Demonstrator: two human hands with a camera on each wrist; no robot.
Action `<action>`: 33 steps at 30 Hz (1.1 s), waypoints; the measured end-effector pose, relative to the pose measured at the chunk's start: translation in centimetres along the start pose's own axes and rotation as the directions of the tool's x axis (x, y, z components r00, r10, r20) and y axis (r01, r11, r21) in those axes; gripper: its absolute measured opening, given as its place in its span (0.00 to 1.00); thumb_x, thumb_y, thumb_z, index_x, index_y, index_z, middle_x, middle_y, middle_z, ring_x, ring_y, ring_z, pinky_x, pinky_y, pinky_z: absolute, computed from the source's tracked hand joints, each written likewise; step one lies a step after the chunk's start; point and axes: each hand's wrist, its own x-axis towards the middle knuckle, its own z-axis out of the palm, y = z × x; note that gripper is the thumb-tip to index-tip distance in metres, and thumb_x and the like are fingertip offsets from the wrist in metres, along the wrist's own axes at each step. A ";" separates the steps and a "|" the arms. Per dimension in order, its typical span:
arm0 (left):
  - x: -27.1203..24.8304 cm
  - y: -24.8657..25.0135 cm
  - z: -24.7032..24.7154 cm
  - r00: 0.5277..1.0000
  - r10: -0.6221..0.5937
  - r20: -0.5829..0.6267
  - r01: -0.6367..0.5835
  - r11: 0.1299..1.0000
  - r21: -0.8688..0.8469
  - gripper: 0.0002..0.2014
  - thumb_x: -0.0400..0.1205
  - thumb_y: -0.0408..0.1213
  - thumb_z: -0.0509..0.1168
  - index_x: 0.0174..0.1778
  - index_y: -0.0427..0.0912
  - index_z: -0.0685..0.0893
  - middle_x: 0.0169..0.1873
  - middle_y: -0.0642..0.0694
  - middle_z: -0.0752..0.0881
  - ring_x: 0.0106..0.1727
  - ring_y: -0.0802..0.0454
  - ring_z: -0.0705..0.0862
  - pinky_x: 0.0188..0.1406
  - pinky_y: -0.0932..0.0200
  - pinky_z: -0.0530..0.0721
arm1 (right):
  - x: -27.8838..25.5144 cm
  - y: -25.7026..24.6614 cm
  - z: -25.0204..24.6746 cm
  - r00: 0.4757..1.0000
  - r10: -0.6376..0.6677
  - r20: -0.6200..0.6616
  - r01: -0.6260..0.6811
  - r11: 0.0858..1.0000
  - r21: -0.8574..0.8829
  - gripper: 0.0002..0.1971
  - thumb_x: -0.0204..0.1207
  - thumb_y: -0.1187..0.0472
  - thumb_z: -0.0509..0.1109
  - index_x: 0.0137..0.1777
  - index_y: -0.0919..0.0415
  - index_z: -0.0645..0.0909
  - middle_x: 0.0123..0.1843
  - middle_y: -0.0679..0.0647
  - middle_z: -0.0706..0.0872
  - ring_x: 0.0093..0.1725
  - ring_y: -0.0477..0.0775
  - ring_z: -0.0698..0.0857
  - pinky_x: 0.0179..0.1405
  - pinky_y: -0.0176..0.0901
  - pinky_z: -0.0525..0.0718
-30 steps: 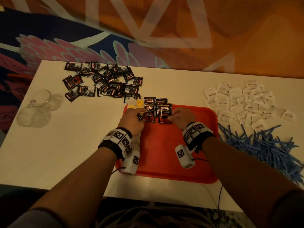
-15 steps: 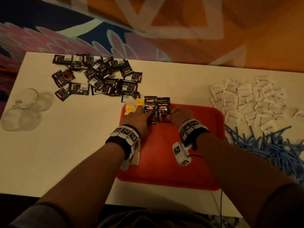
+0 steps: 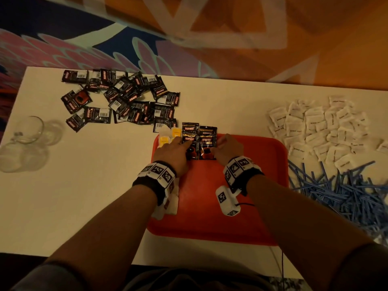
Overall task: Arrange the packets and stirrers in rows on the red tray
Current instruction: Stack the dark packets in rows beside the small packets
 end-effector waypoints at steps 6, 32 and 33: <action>0.0 -0.1 0.2 1.000 0.001 0.009 -0.001 0.999 -0.052 0.39 0.78 0.37 0.67 0.85 0.56 0.60 0.82 0.48 0.64 0.72 0.39 0.77 0.64 0.43 0.82 | 0.0 0.3 0.3 1.000 0.001 -0.011 -0.001 1.000 0.019 0.11 0.73 0.58 0.77 0.51 0.54 0.78 0.50 0.52 0.85 0.43 0.45 0.83 0.30 0.33 0.76; 4.7 -1.3 -1.7 0.979 0.081 -0.187 -0.066 0.994 0.086 0.42 0.77 0.56 0.73 0.84 0.53 0.61 0.71 0.43 0.74 0.69 0.39 0.78 0.60 0.43 0.82 | -1.2 0.2 0.7 0.999 0.035 -0.037 -0.032 0.997 0.073 0.13 0.75 0.56 0.76 0.53 0.48 0.74 0.44 0.44 0.83 0.36 0.36 0.78 0.26 0.29 0.71; 4.8 -1.2 -1.6 0.978 0.081 -0.192 -0.064 0.994 0.090 0.41 0.77 0.55 0.73 0.84 0.53 0.62 0.72 0.42 0.74 0.69 0.39 0.78 0.60 0.43 0.82 | -1.2 0.1 0.8 0.999 0.039 -0.036 -0.036 0.996 0.077 0.13 0.75 0.57 0.77 0.52 0.47 0.74 0.44 0.45 0.83 0.36 0.36 0.78 0.26 0.29 0.71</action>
